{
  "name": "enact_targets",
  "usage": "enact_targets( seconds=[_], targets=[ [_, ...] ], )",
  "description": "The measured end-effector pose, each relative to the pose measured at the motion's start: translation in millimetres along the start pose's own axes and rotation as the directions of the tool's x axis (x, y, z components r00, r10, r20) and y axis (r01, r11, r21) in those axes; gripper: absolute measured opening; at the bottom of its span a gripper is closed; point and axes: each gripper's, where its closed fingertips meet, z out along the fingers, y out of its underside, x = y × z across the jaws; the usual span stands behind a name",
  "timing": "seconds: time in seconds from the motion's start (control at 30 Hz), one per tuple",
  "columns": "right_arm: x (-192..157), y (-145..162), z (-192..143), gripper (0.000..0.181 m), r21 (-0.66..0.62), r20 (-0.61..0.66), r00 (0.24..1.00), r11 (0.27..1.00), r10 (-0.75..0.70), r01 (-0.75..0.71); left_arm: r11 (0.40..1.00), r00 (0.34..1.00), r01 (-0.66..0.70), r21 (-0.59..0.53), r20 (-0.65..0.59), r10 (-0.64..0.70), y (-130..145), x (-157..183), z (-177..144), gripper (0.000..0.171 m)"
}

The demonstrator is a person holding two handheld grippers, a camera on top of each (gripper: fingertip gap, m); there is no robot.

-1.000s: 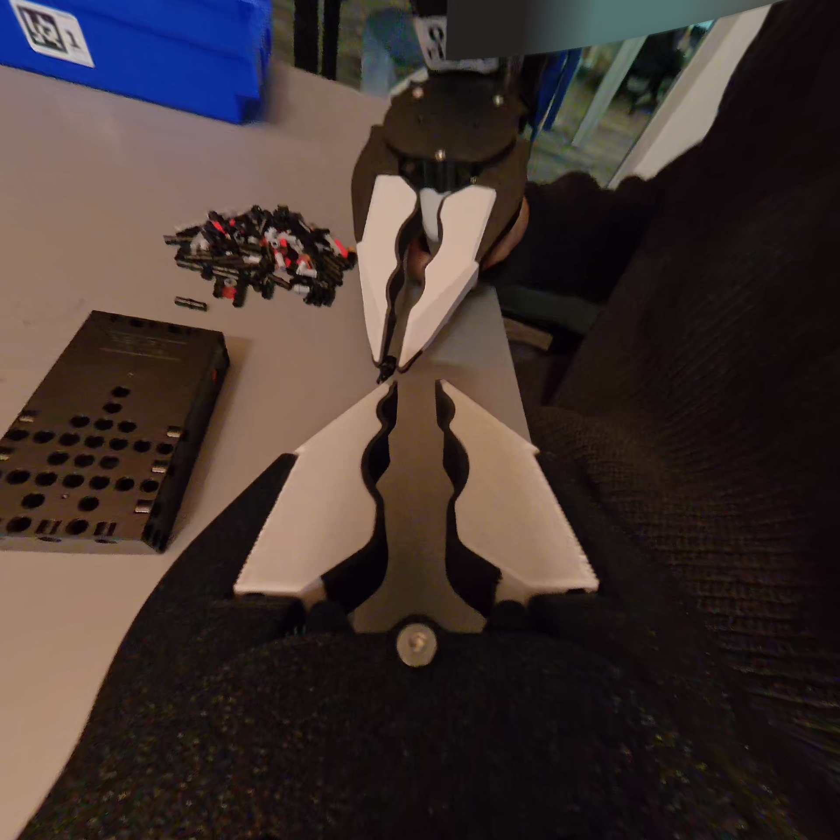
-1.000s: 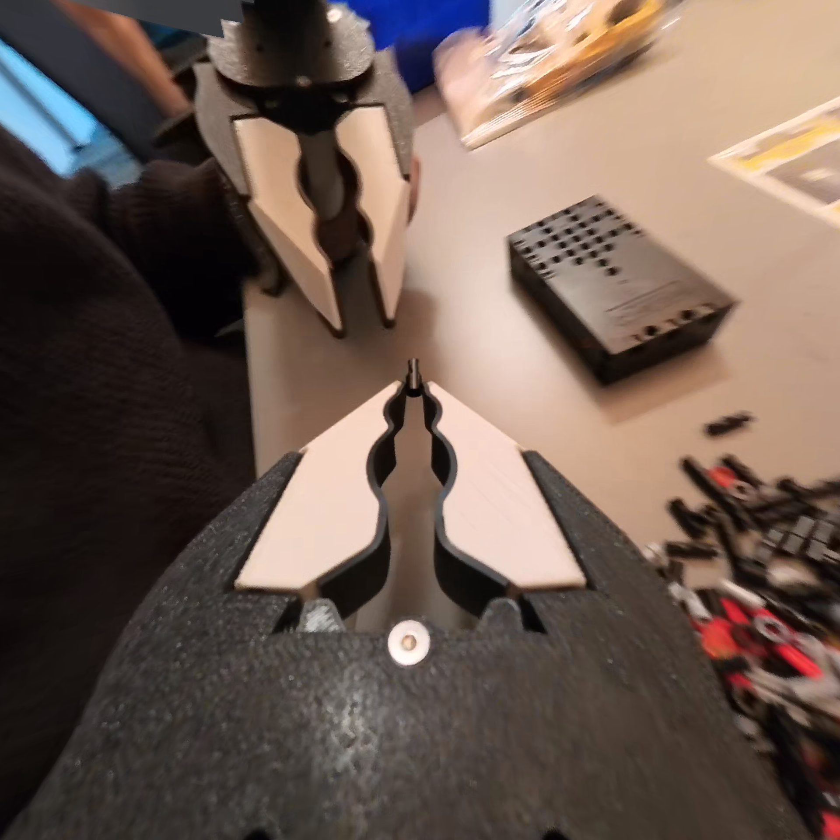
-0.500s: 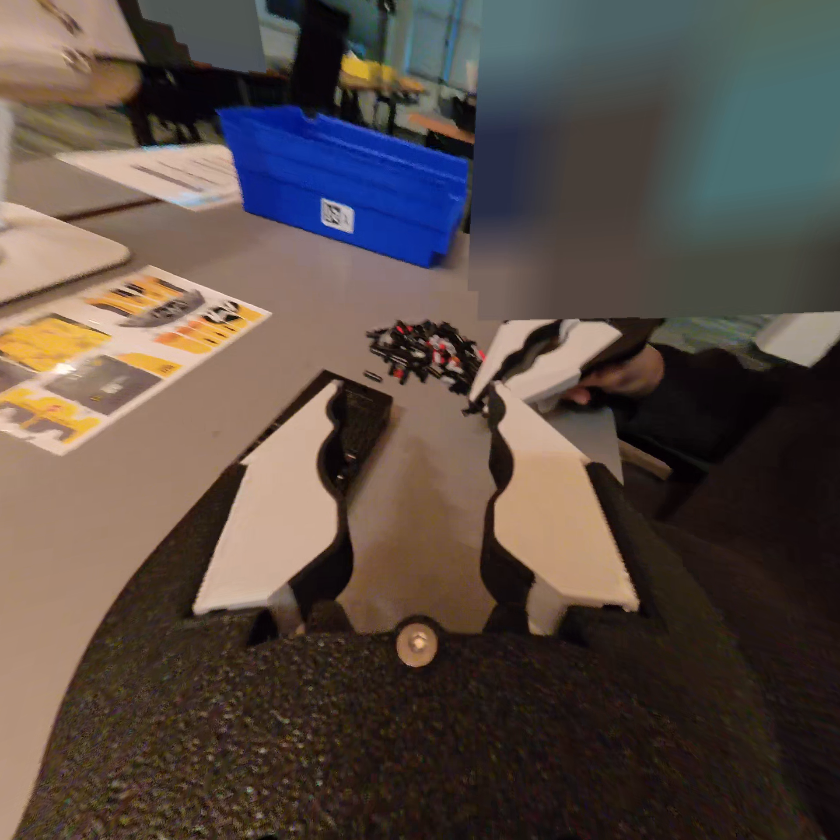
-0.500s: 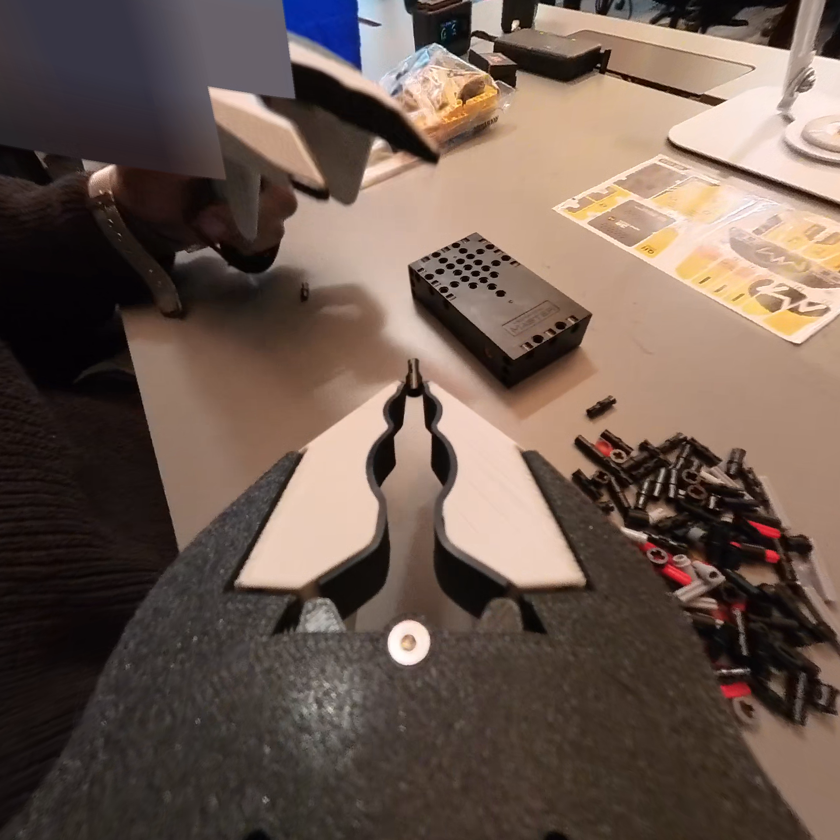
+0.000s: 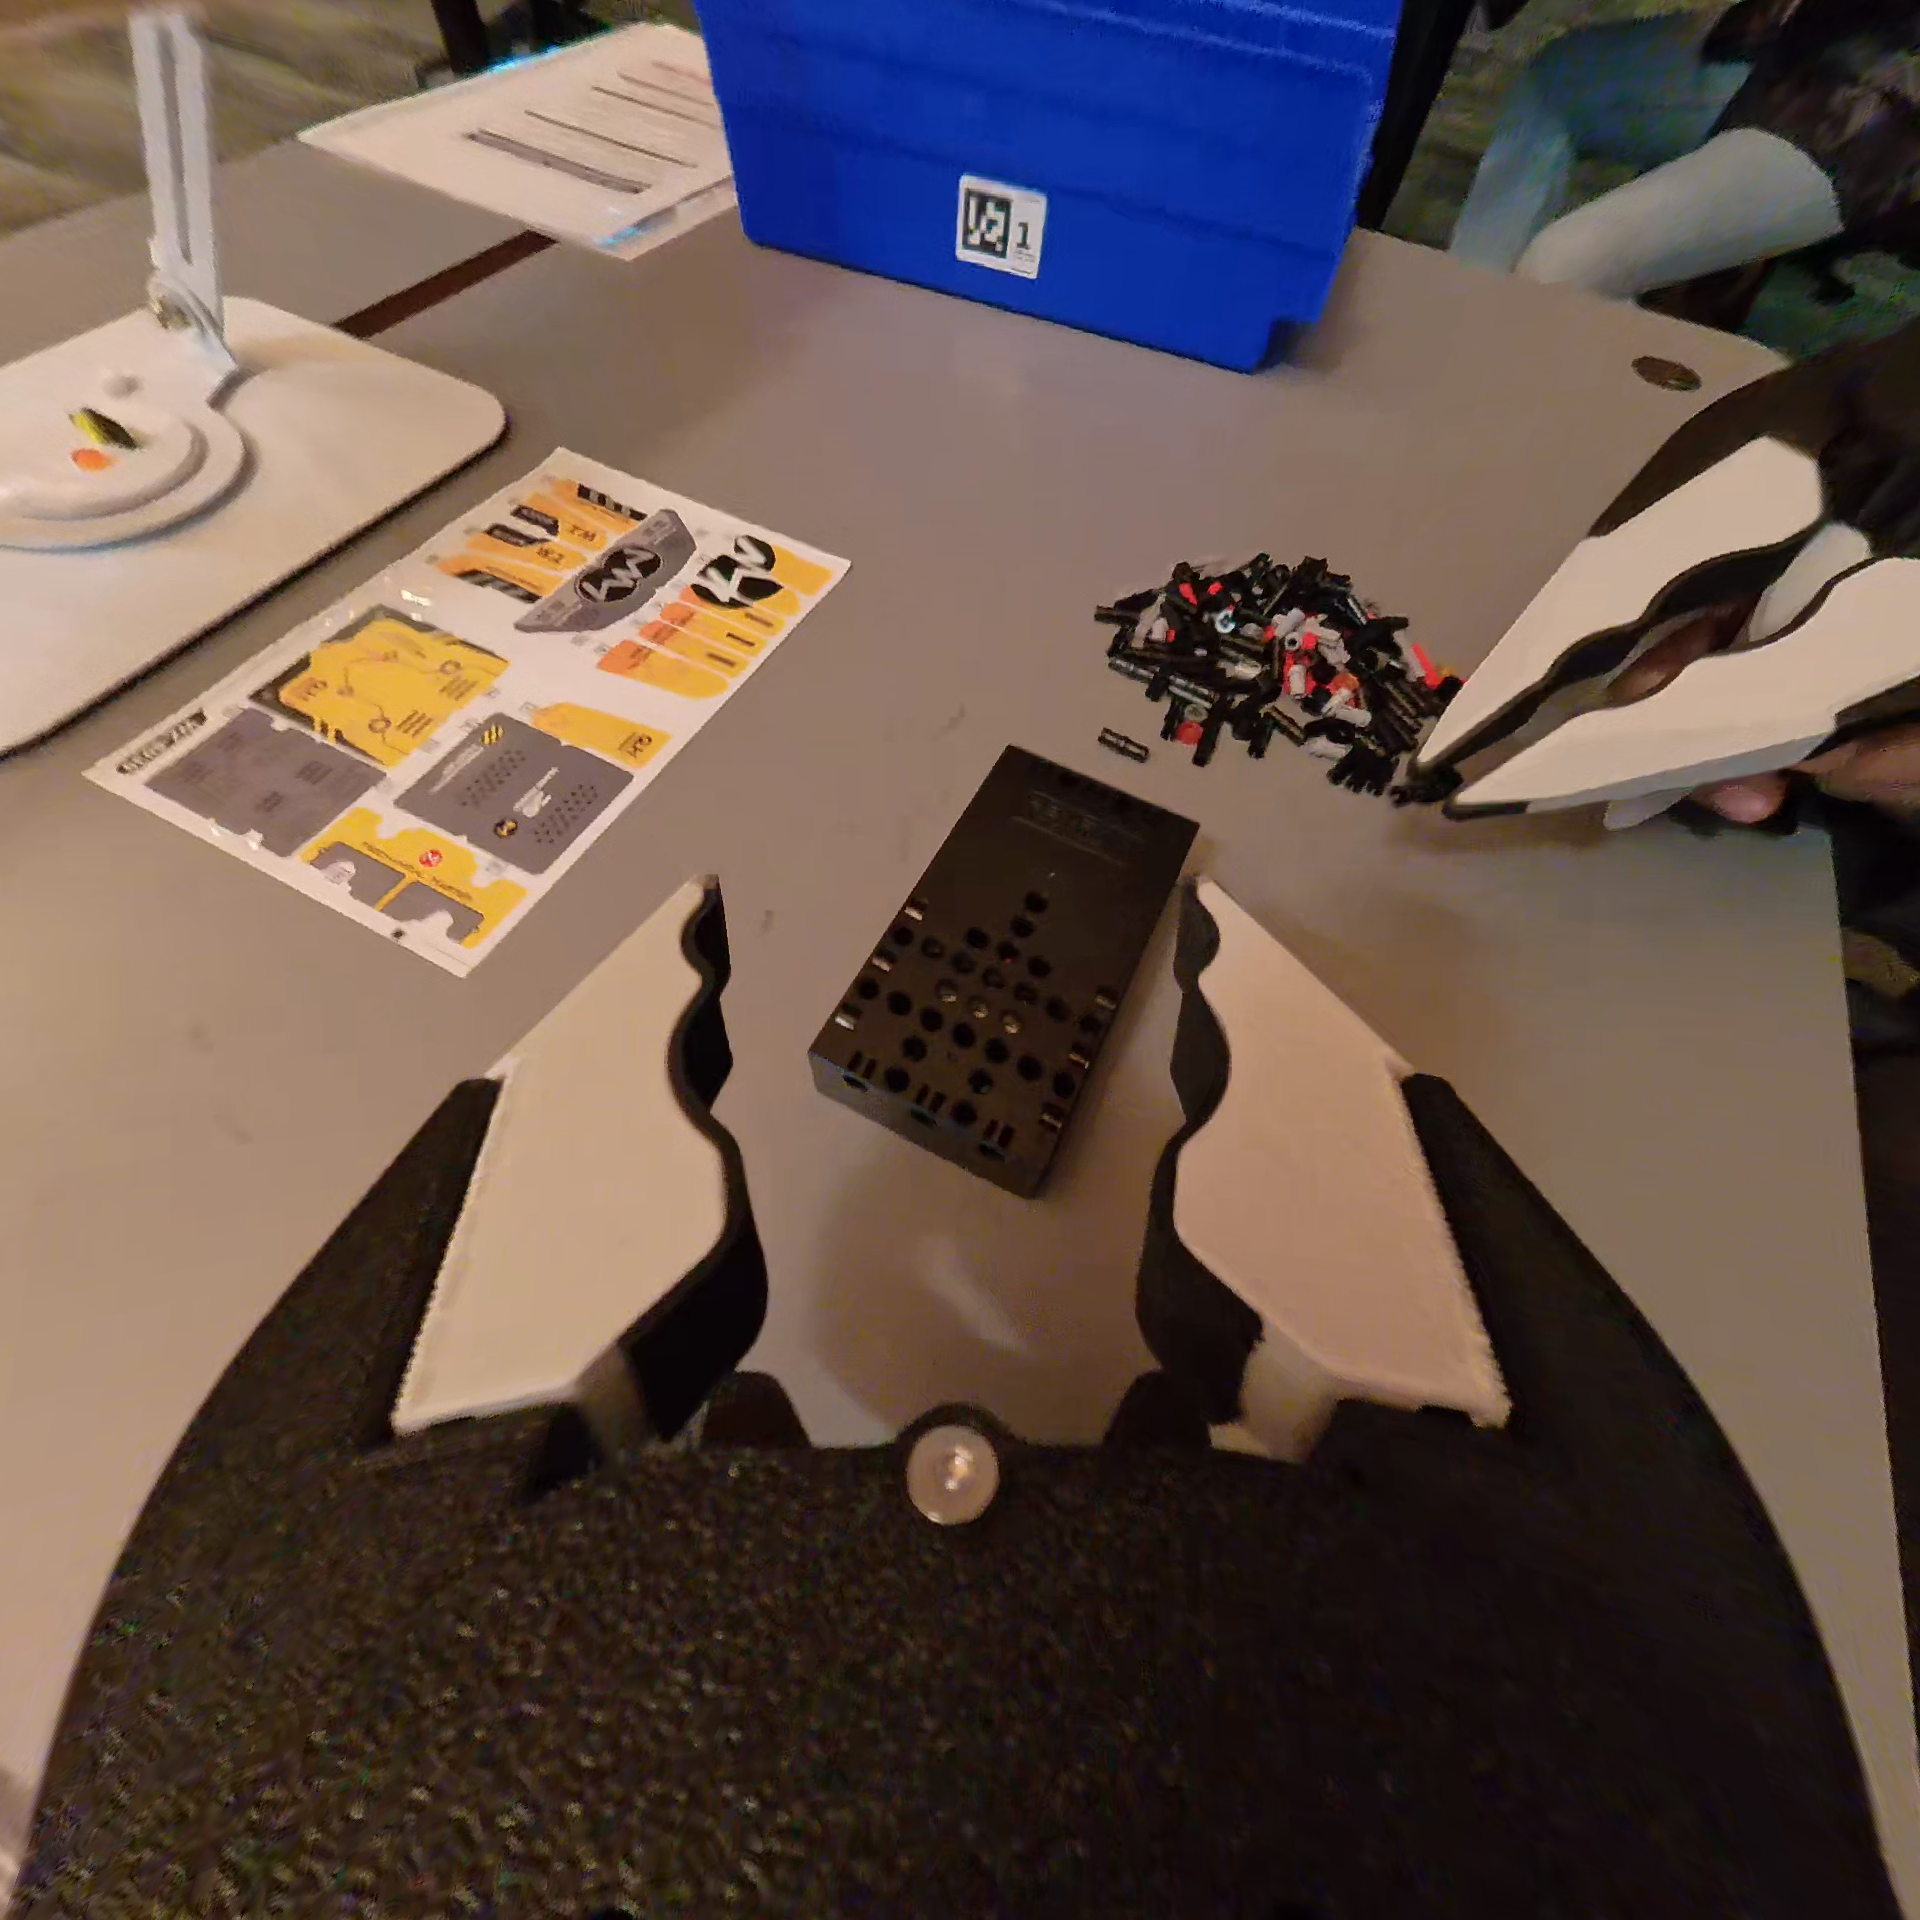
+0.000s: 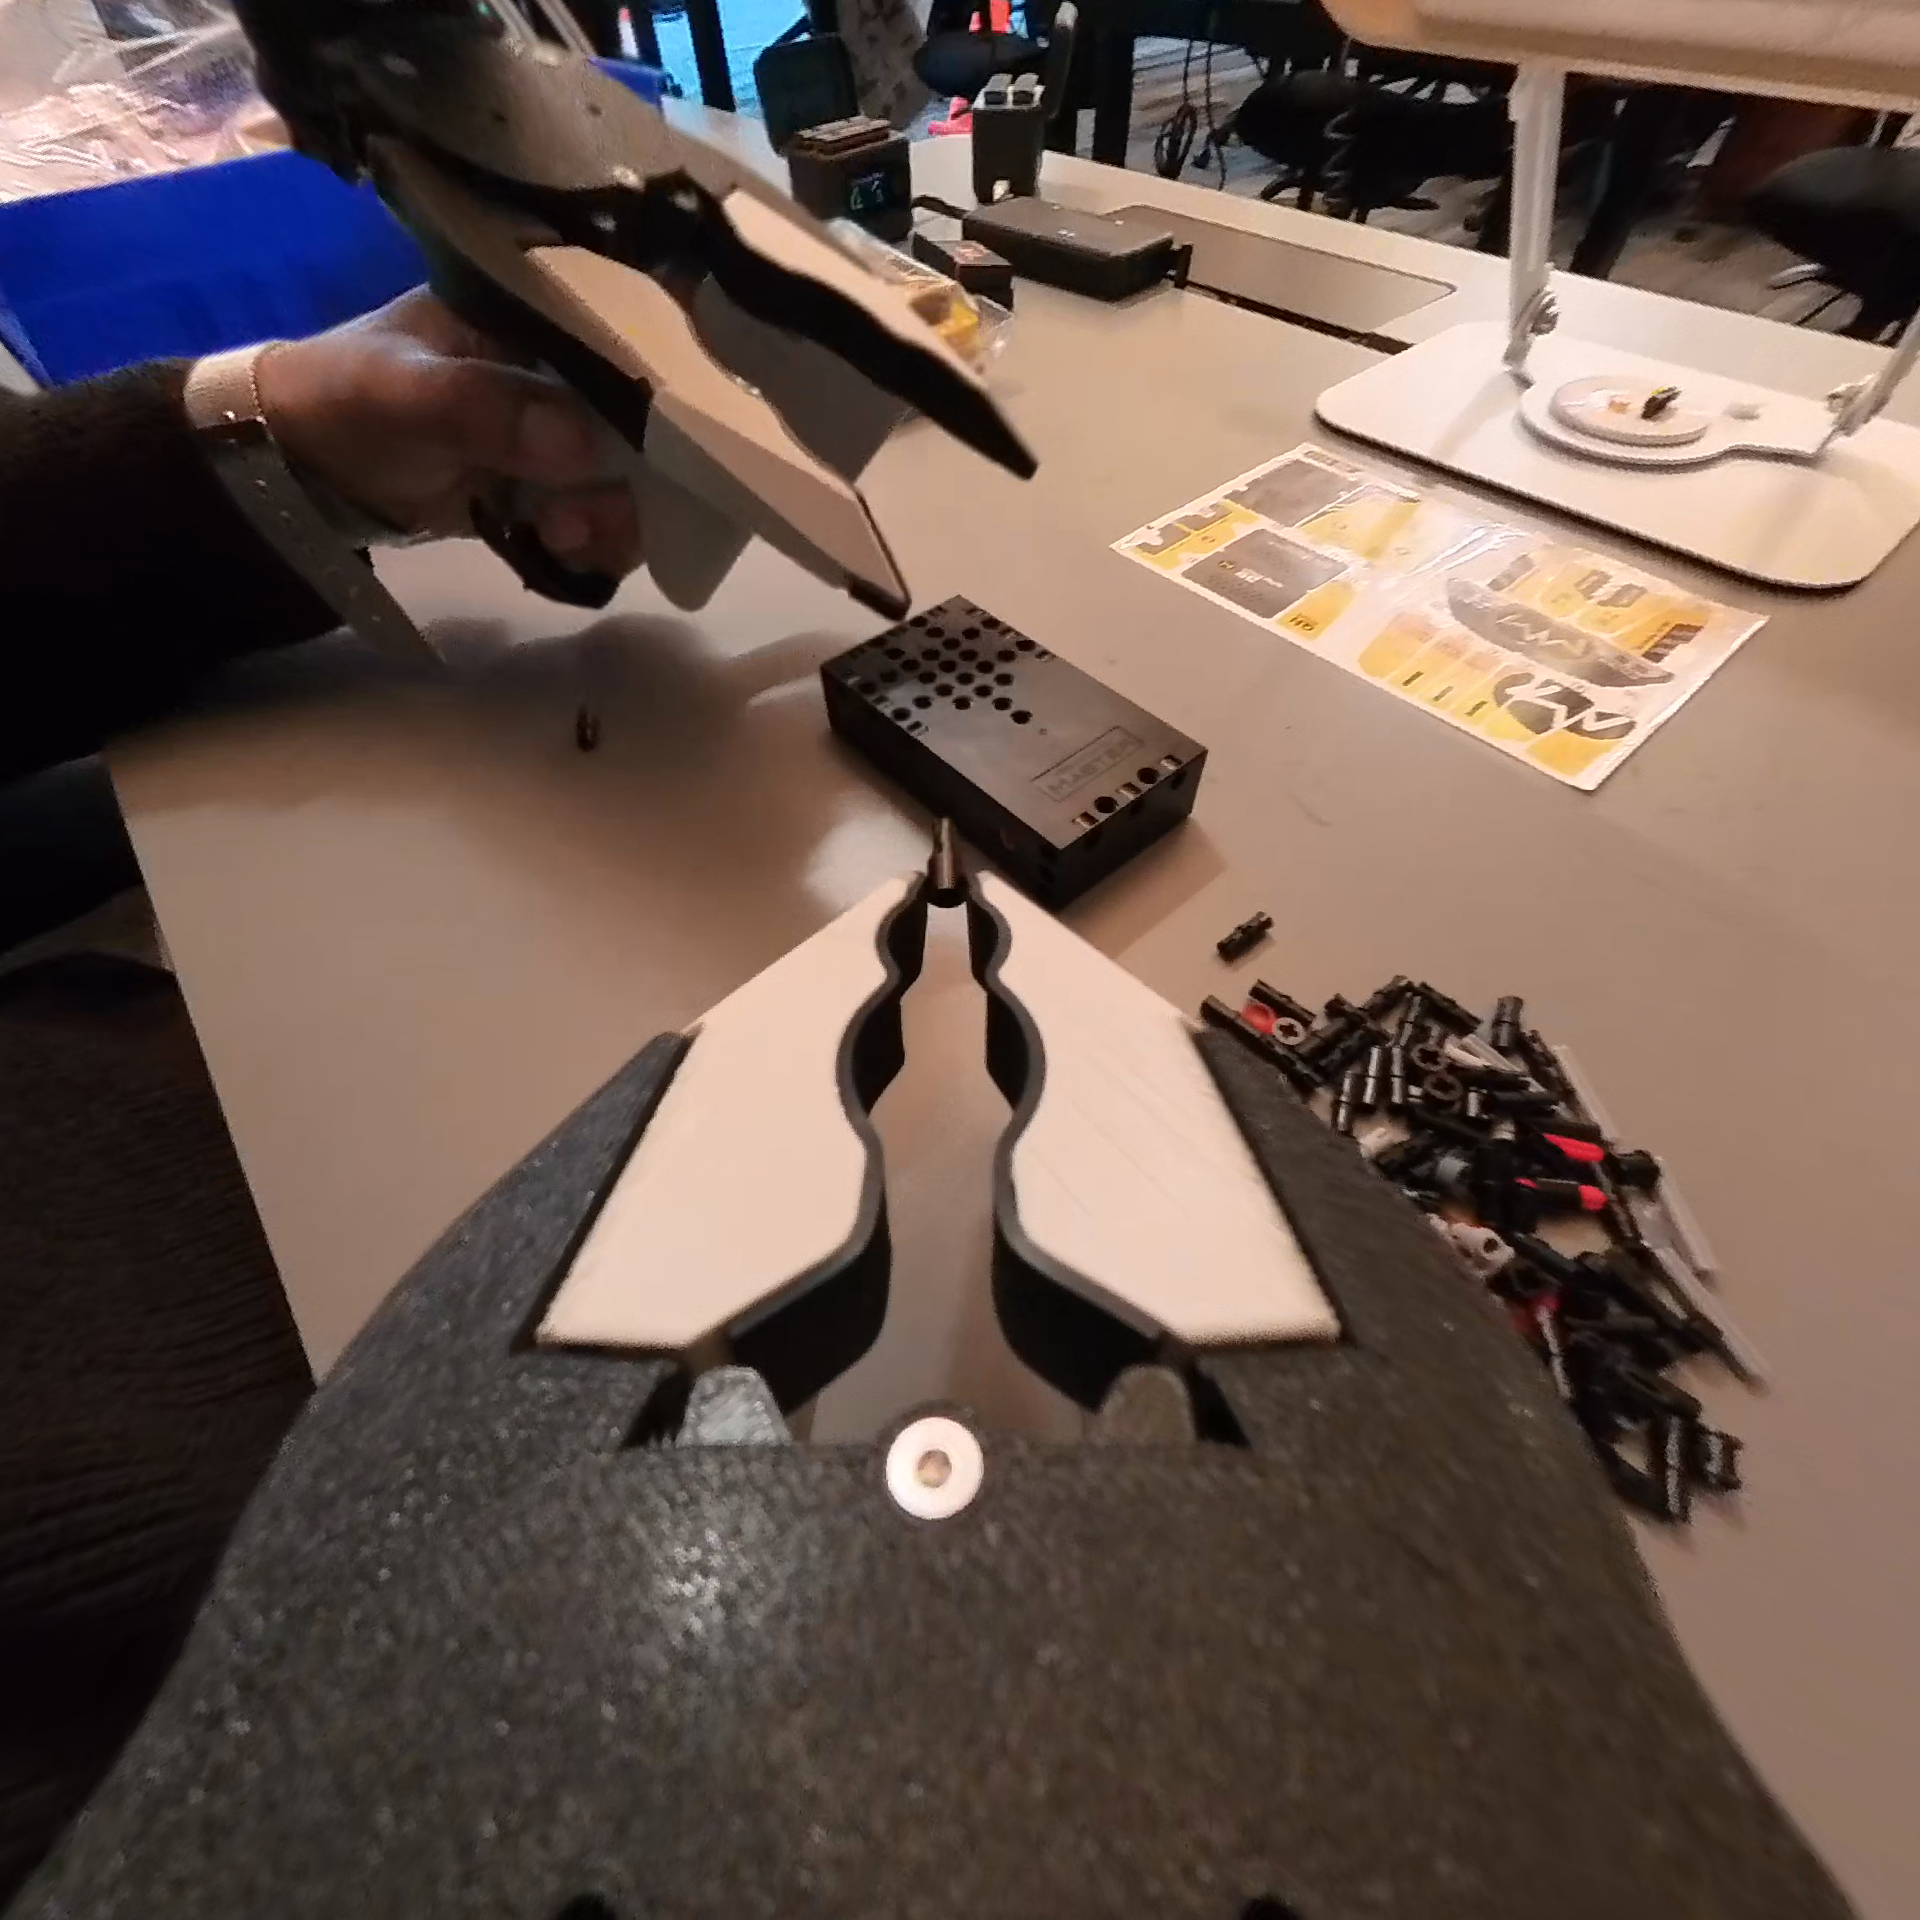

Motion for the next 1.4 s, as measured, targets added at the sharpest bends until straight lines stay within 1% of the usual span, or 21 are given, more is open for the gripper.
enact_targets(
  seconds=[0.13,0.27,0.33,0.43,0.53,0.6,0.7,0.77,0.87,0.9,0.93,0.97,1.07,1.17,1.27,1.4],
  targets=[
    [2.2,-5.4,-4.8,0.008,0.044,-0.031,0.999,0.999,-0.014,0.015,1.000,1.000,0.016,-0.027,0.000,-0.016,13.1,-0.8,1.8,0.086],
    [6.7,-5.4,-5.0,0.007,0.046,-0.032,0.999,0.999,0.024,-0.023,0.999,1.000,-0.002,-0.054,-0.006,0.002,18.1,4.1,9.6,0.086],
    [8.9,-4.0,-3.8,0.008,0.035,-0.025,0.998,0.998,0.051,-0.050,0.996,1.000,-0.028,-0.083,0.010,0.029,21.7,4.2,13.9,0.086],
    [13.1,-3.0,-3.1,0.007,0.029,-0.026,0.996,0.996,0.088,-0.087,0.992,0.996,-0.091,-0.092,0.015,0.092,17.1,2.8,21.0,0.086],
    [16.1,-1.9,-2.5,0.008,0.024,-0.033,0.994,0.994,0.109,-0.108,0.986,0.994,-0.109,-0.123,-0.039,0.105,15.4,5.7,31.6,0.086],
    [17.8,1.4,0.1,0.008,-0.002,-0.043,0.992,0.993,0.116,-0.116,0.984,0.992,-0.115,-0.139,-0.067,0.106,15.8,7.0,38.4,0.086],
    [22.1,10.9,6.9,0.008,-0.073,-0.086,0.990,0.991,0.110,-0.116,0.977,0.989,-0.123,-0.173,-0.099,0.107,21.6,11.5,44.1,0.086],
    [25.3,17.8,11.2,0.008,-0.125,-0.126,0.988,0.987,0.088,-0.104,0.970,0.987,-0.139,-0.200,-0.103,0.120,28.3,13.4,44.8,0.086],
    [25.8,23.8,15.3,0.008,-0.174,-0.155,0.987,0.982,0.047,-0.074,0.967,0.984,-0.152,-0.204,-0.122,0.129,29.7,18.3,44.4,0.085],
    [25.9,24.6,15.8,0.008,-0.181,-0.161,0.986,0.981,0.037,-0.067,0.967,0.984,-0.150,-0.206,-0.121,0.127,29.9,18.8,44.2,0.083],
    [26.0,25.1,16.0,0.008,-0.186,-0.166,0.986,0.981,0.029,-0.060,0.966,0.985,-0.146,-0.213,-0.120,0.123,31.0,19.2,44.2,0.078],
    [25.9,25.3,16.2,0.008,-0.189,-0.169,0.985,0.981,0.022,-0.054,0.965,0.985,-0.145,-0.218,-0.125,0.120,32.3,20.3,44.0,0.068],
    [25.4,23.9,16.6,0.008,-0.183,-0.171,0.985,0.982,0.009,-0.041,0.962,0.984,-0.143,-0.231,-0.138,0.113,33.3,25.4,42.5,0.067],
    [26.0,23.1,16.2,0.008,-0.178,-0.172,0.985,0.983,0.015,-0.046,0.963,0.990,-0.105,-0.246,-0.114,0.079,33.0,25.4,41.6,0.066],
    [27.4,22.3,15.5,0.008,-0.171,-0.180,0.983,0.984,0.020,-0.051,0.969,0.997,-0.008,-0.245,-0.082,-0.012,30.2,22.9,40.2,0.065],
    [36.9,16.2,22.6,0.008,-0.154,-0.226,0.974,0.987,0.018,-0.054,0.966,0.991,0.101,-0.237,-0.062,-0.119,26.5,19.5,39.5,0.065]
  ],
)
